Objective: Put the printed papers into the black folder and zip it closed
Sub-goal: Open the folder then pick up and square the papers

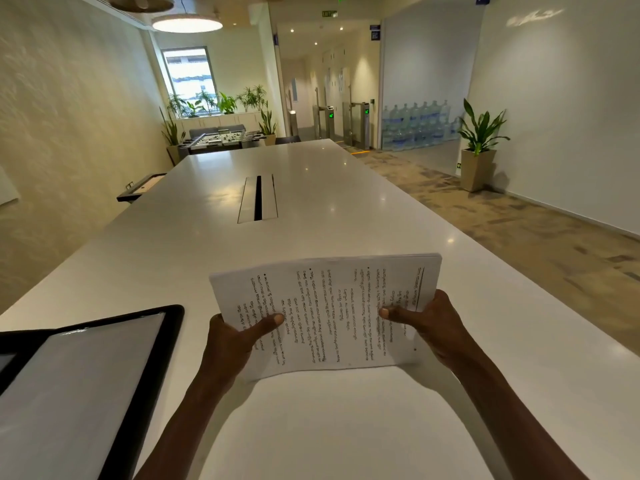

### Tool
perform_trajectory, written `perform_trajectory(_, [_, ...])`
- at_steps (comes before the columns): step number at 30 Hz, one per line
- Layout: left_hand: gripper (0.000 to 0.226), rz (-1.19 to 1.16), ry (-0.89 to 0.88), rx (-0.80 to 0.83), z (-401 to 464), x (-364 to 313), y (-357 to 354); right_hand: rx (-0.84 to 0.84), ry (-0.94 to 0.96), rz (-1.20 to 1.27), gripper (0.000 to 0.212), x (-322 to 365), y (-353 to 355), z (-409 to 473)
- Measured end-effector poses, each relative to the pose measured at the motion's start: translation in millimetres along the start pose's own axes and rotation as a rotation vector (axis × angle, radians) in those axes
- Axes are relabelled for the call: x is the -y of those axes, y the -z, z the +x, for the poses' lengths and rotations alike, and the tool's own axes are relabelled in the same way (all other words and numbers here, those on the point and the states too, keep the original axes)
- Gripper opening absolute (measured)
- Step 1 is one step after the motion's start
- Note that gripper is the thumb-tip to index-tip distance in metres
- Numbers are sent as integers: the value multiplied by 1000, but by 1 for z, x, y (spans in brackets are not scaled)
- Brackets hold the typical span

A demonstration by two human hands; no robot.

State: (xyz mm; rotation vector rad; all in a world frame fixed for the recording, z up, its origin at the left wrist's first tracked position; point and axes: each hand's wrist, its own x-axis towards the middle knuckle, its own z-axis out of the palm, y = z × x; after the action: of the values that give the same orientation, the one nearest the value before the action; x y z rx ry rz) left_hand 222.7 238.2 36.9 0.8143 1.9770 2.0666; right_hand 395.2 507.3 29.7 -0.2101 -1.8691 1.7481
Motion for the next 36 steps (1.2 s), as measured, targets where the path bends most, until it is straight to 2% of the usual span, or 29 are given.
perform_trajectory(8, [50, 18, 20, -7, -2, 11, 4, 31, -37, 24, 45, -9, -1, -5])
perform_trajectory(22, [44, 10, 38, 41, -4, 14, 6, 34, -66, 35, 44, -16, -1, -5])
perform_trajectory(27, [45, 20, 33, 40, -5, 14, 6, 47, -49, 33, 50, -11, 1, -6])
perform_trajectory(31, [50, 19, 31, 7, -5, 14, 8, 26, -50, 31, 47, -12, 1, -7])
perform_trajectory(36, [39, -2, 40, -7, -3, 11, 5, -50, -15, 43, 34, -8, -1, -8])
